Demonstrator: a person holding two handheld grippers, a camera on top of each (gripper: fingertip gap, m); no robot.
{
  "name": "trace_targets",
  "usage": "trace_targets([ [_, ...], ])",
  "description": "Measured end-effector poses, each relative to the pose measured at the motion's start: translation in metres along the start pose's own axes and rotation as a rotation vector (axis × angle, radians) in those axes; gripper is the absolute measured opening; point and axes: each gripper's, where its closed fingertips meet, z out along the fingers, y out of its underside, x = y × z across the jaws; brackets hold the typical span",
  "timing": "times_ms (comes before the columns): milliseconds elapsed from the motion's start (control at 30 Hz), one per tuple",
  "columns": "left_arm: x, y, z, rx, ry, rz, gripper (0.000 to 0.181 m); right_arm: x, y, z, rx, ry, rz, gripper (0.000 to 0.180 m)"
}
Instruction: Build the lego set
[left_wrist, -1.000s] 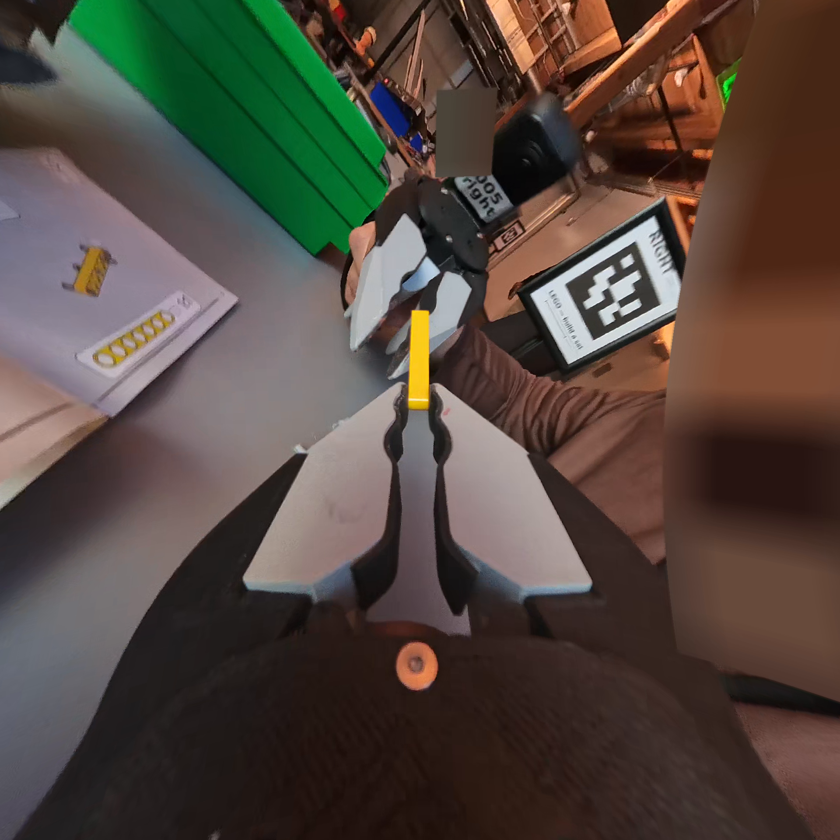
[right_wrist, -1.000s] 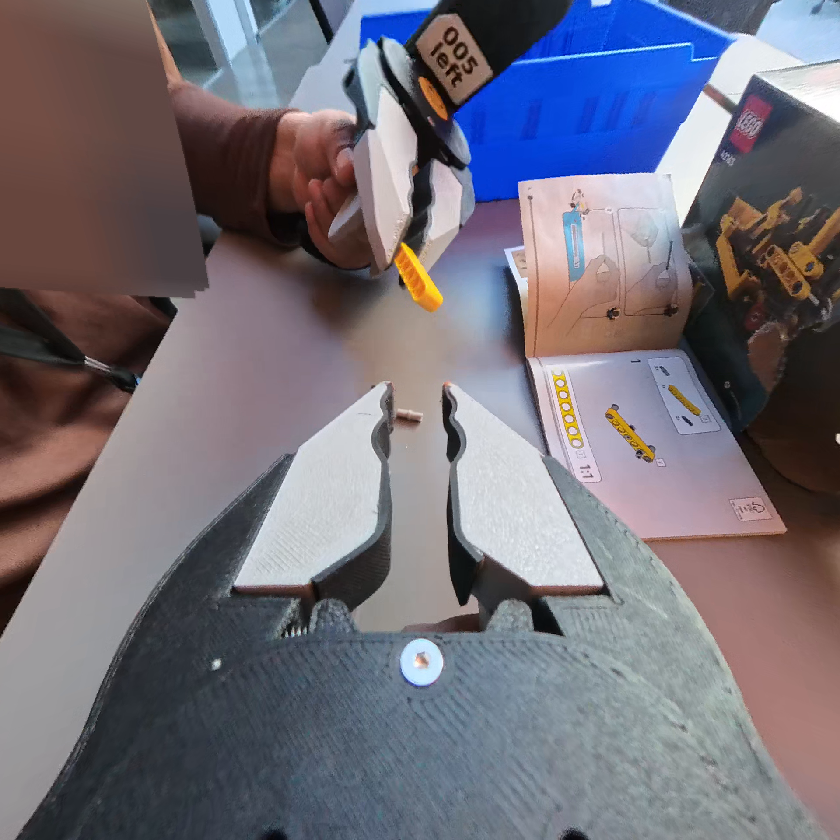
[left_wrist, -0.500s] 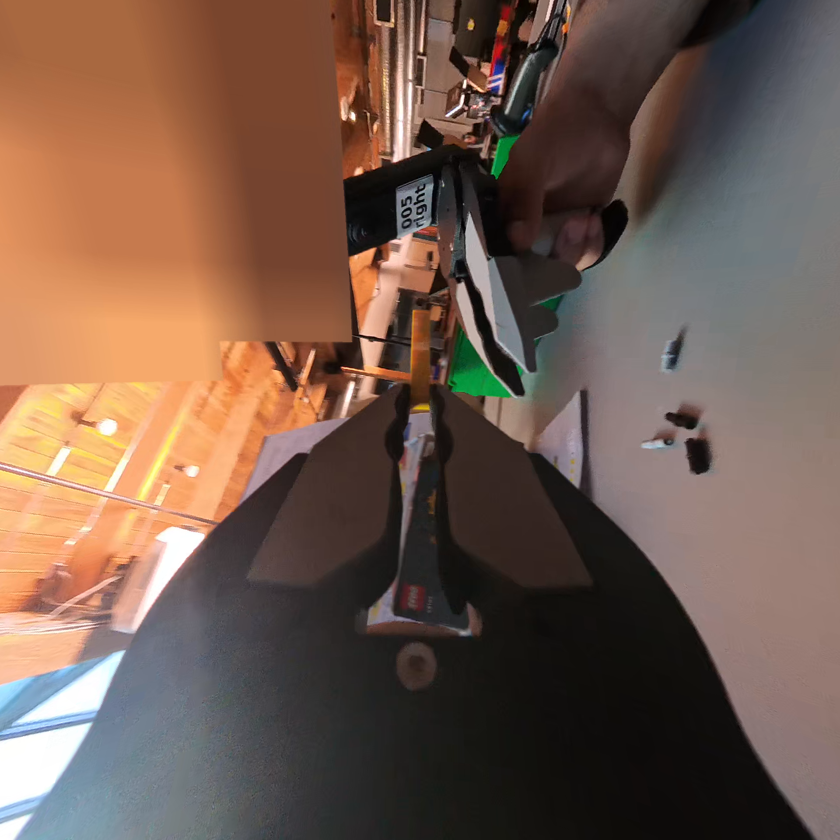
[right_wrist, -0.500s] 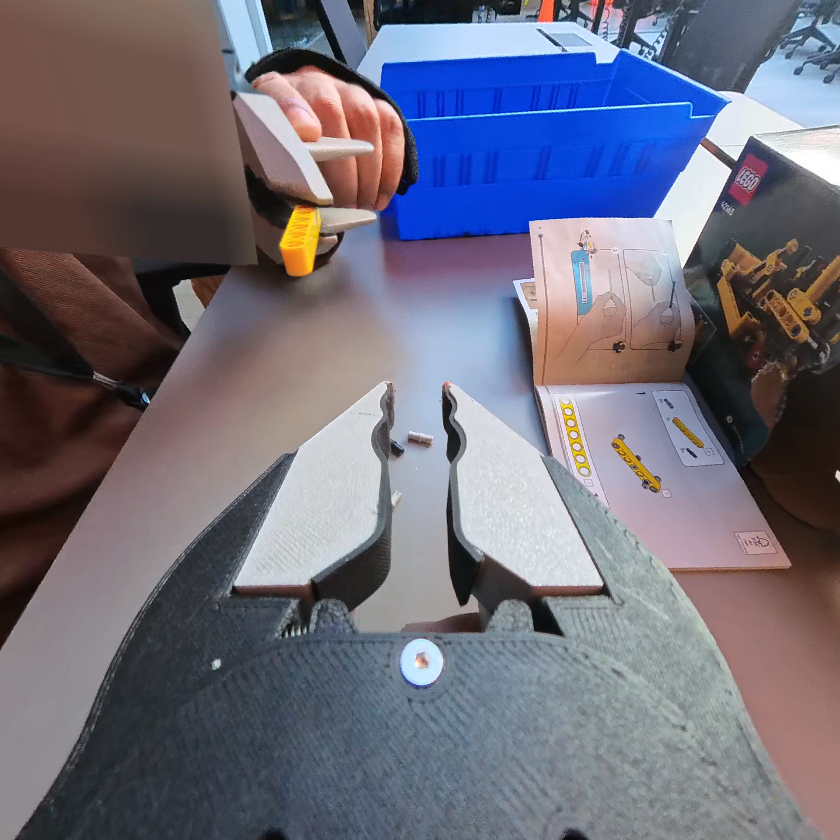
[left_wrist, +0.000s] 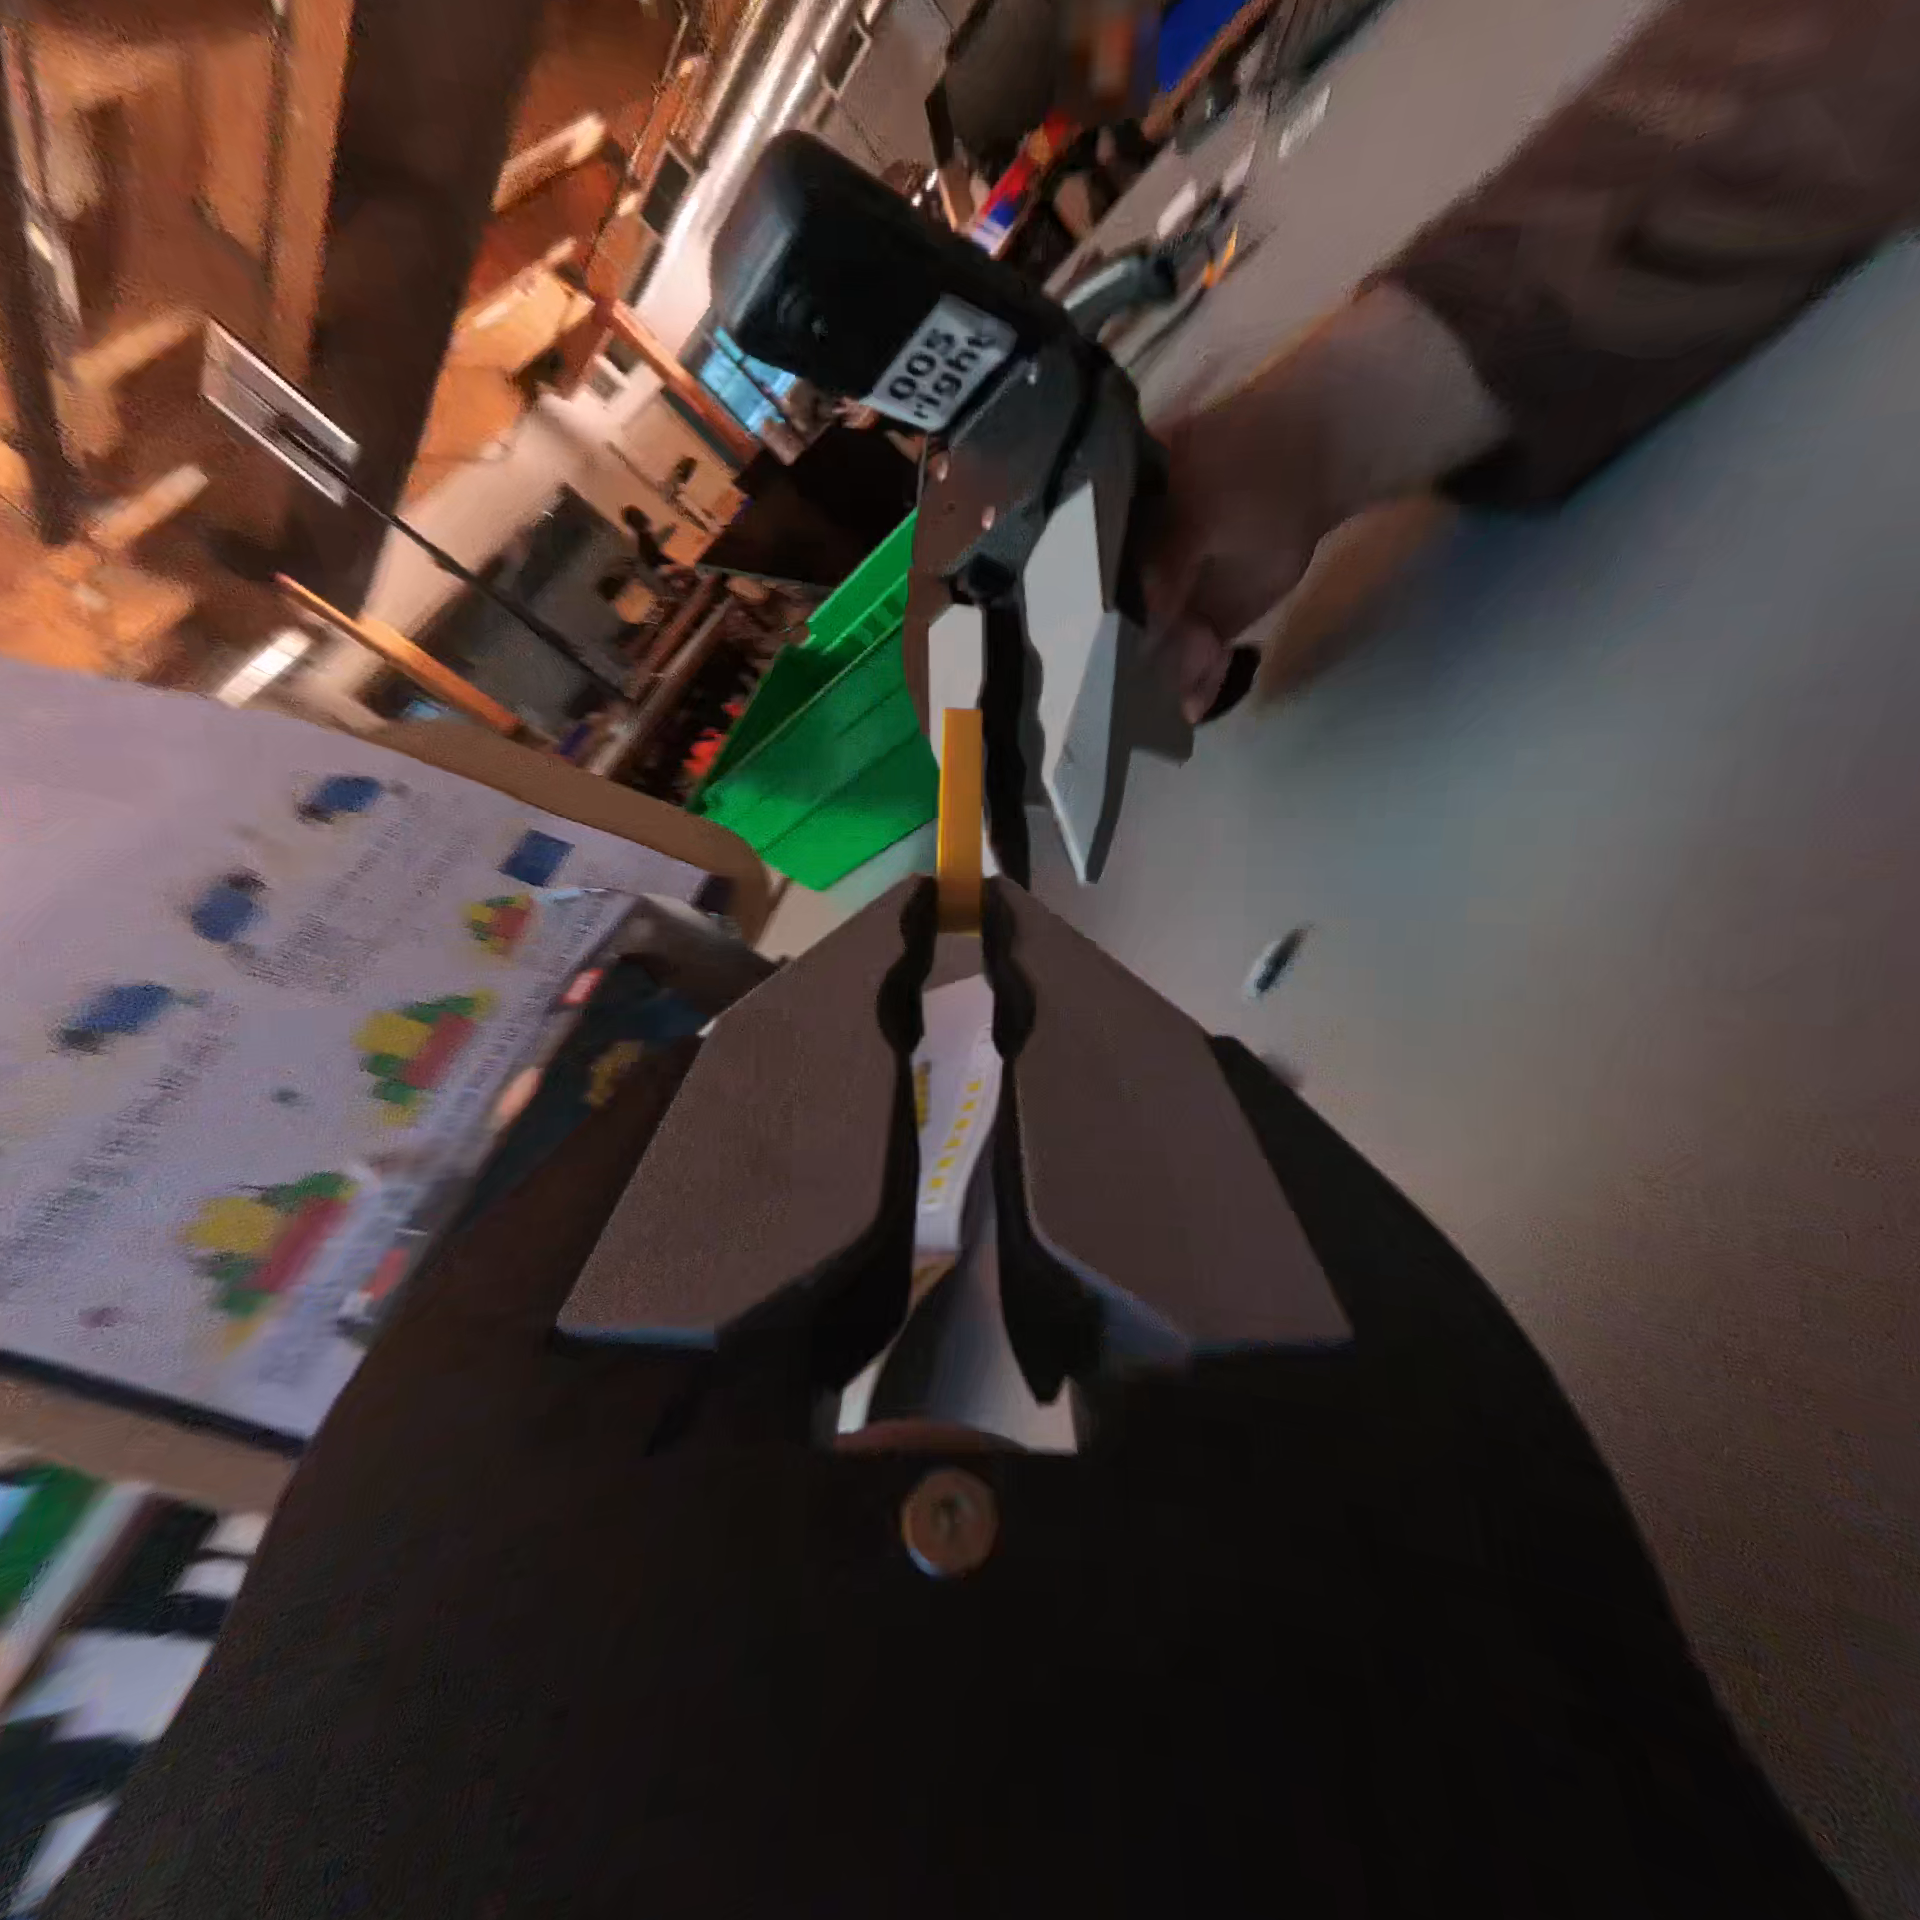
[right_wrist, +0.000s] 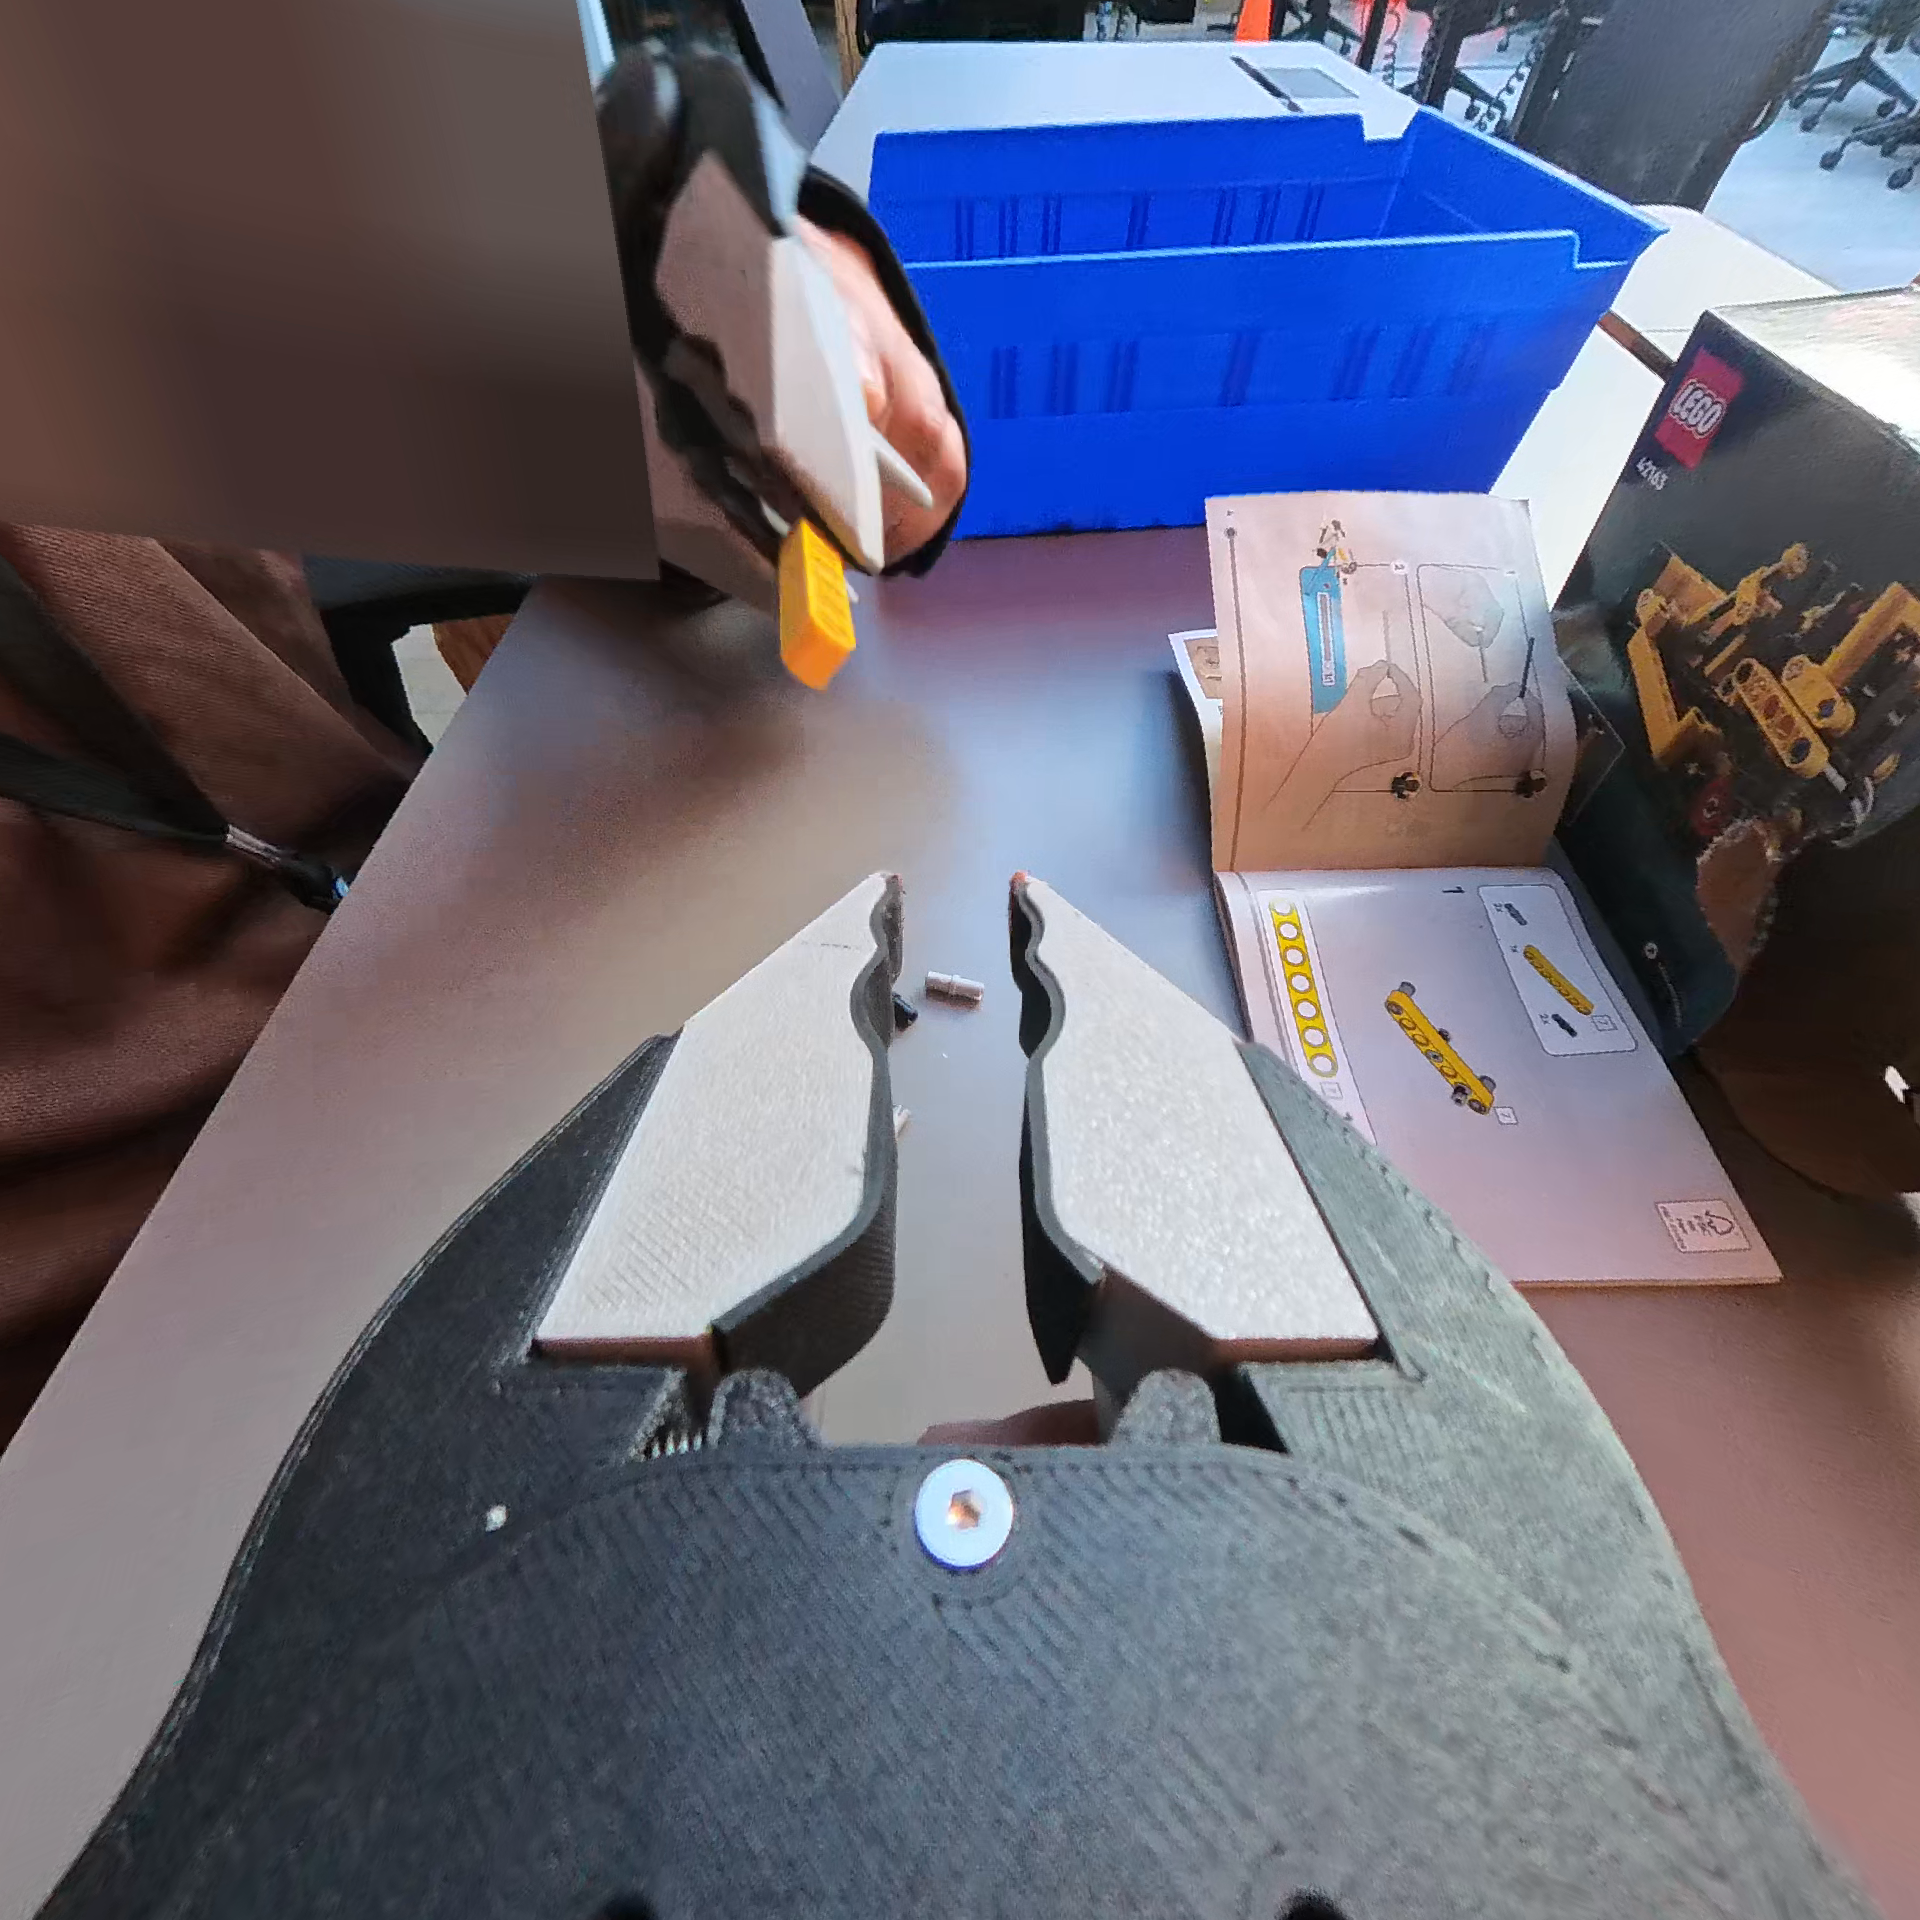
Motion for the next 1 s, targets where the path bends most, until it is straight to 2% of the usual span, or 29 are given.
trace_targets([
  [33,0.001,-0.001,0.0,0.035,0.036,-0.08,0.006,0.0,0.002,0.0,-0.014,-0.001,0.001,0.018],
  [100,-0.001,0.016,0.005,-0.048,0.058,-0.181,0.006,0.0,0.012,0.001,-0.08,-0.002,0.007,0.019],
  [233,0.015,0.048,0.01,-0.191,0.22,-0.398,0.006,0.0,0.04,0.003,-0.257,0.0,0.044,0.02],
  [300,0.016,0.064,0.012,-0.258,0.208,-0.432,0.006,-0.004,0.051,0.003,-0.333,-0.016,0.064,0.019],
  [433,0.025,0.081,0.015,-0.336,0.225,-0.403,0.006,-0.011,0.07,0.002,-0.447,-0.038,0.065,0.02],
  [700,0.037,0.082,0.017,-0.36,0.23,-0.247,0.006,-0.011,0.074,0.008,-0.469,-0.031,0.115,0.012],
  [767,0.039,0.083,0.018,-0.368,0.23,-0.232,0.006,-0.012,0.074,0.009,-0.469,-0.033,0.13,0.012],
  [833,0.039,0.082,0.017,-0.366,0.228,-0.23,0.006,-0.01,0.075,0.009,-0.472,-0.023,0.132,0.003],
  [1000,0.036,0.082,0.017,-0.363,0.215,-0.207,0.006,-0.011,0.075,0.008,-0.473,-0.032,0.112,0.003],
])
